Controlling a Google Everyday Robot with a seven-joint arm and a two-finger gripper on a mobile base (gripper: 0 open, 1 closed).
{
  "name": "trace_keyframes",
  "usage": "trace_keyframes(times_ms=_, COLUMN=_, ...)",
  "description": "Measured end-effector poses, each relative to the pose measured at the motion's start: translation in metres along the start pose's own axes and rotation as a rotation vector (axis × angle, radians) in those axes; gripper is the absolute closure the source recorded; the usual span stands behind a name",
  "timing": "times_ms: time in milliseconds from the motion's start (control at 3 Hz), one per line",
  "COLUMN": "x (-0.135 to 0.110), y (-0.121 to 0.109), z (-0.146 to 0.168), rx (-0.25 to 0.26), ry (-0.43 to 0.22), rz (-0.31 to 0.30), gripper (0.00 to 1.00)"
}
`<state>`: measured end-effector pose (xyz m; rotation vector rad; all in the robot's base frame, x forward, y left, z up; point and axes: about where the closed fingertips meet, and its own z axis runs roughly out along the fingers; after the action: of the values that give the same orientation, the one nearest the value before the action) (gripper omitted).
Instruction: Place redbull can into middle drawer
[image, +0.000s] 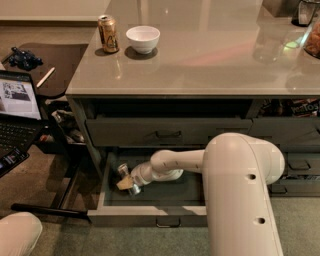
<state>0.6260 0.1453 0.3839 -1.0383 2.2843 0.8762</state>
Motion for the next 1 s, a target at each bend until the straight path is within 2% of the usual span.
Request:
trace_keyframes(times_ms=667, x=0.0115, y=-0.011, z=-0.003, rx=0.058, ry=-0.033, rz=0.075, gripper=0.11)
trace_keyframes(times_ms=1000, x=0.0114, y=-0.011, z=-0.0028, rx=0.058, ry=-0.034, rz=0.075, gripper=0.0)
